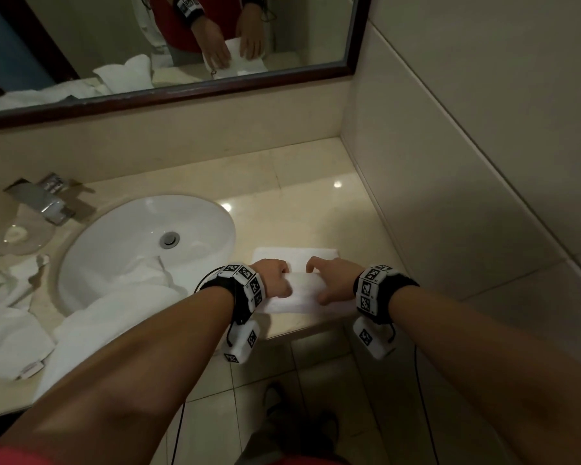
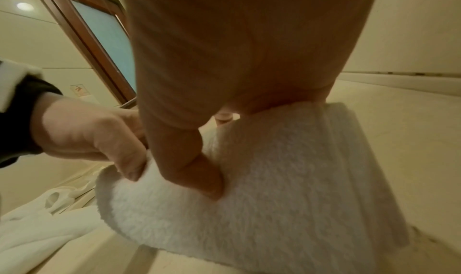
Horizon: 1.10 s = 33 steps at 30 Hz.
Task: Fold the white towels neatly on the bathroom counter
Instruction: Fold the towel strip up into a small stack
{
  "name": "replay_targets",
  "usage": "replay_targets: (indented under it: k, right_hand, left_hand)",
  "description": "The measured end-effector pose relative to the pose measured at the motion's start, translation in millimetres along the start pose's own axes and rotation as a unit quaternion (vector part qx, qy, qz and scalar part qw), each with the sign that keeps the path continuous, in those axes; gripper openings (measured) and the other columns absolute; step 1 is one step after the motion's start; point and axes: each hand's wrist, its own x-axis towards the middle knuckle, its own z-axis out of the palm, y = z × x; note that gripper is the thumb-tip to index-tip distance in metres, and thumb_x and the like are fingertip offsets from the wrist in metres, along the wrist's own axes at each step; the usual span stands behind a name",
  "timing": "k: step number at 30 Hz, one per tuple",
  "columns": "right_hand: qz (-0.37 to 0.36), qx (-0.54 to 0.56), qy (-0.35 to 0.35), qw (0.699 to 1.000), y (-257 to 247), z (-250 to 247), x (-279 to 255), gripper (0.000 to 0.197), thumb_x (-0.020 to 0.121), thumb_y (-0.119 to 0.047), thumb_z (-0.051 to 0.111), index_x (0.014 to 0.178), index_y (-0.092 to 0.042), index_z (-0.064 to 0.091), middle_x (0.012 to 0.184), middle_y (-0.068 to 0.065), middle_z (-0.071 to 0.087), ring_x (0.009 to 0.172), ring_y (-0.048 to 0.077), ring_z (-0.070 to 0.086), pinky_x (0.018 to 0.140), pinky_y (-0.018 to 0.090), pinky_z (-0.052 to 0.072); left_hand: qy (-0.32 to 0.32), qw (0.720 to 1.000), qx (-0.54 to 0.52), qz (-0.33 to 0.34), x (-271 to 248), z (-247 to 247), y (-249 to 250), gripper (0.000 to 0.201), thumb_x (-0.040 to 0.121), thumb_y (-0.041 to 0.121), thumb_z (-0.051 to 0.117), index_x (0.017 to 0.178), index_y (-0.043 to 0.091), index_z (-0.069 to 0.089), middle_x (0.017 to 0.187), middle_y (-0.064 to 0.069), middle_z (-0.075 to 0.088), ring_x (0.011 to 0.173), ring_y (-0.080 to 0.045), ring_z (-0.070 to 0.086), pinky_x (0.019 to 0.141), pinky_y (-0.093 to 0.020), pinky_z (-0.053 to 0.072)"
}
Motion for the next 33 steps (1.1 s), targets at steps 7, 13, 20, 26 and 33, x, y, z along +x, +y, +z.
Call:
replay_targets:
  k: [7,13,20,26,33]
  right_hand:
    - [0.027,0.033,-0.017,0.999,5,-6,11,0.062,0.073,-0.032,0.073,0.123,-0.024,0.037,0.103,-0.001,0.054,0.089,0.02,0.054,0.073,0.033,0.048]
    - [0.014,-0.047,0.028,0.998,6,-10,19,0.065,0.074,-0.044,0.068,0.131,-0.022,0.047,0.123,0.004,0.047,0.109,0.024,0.049,0.09,0.039,0.047]
    - [0.034,-0.054,0.046,0.997,7,-8,22,0.067,0.076,-0.044,0.062,0.137,-0.029,0.041,0.126,0.003,0.049,0.115,0.026,0.047,0.095,0.04,0.042]
    - [0.054,-0.001,0.094,0.994,10,-4,20,0.049,0.074,-0.036,0.063,0.115,-0.025,0.039,0.106,0.002,0.057,0.088,0.024,0.053,0.075,0.035,0.042]
    - [-0.015,-0.147,0.235,0.961,3,6,9,0.028,0.075,-0.026,0.064,0.101,-0.017,0.055,0.102,0.006,0.05,0.091,0.027,0.048,0.076,0.038,0.042]
  left_hand:
    - [0.0,1.0,0.003,0.009,16,-7,-4,0.026,0.071,0.024,0.065,0.095,0.014,0.068,0.099,-0.003,0.064,0.088,-0.021,0.059,0.068,-0.025,0.042]
    - [0.005,1.0,0.002,-0.001,23,-11,-6,0.051,0.081,0.029,0.064,0.13,0.021,0.055,0.121,-0.003,0.06,0.109,-0.023,0.056,0.082,-0.027,0.041]
    - [0.043,0.999,0.01,-0.025,28,-9,-10,0.043,0.077,0.034,0.063,0.117,0.027,0.049,0.099,-0.001,0.061,0.087,-0.022,0.058,0.074,-0.029,0.043]
    - [0.094,0.995,0.019,-0.021,31,-6,-13,0.038,0.074,0.032,0.063,0.11,0.03,0.05,0.101,0.005,0.06,0.094,-0.021,0.057,0.085,-0.035,0.043]
    - [0.229,0.957,0.161,0.079,15,-2,-8,0.022,0.08,0.016,0.057,0.099,0.026,0.054,0.107,0.002,0.052,0.1,-0.023,0.046,0.08,-0.033,0.033]
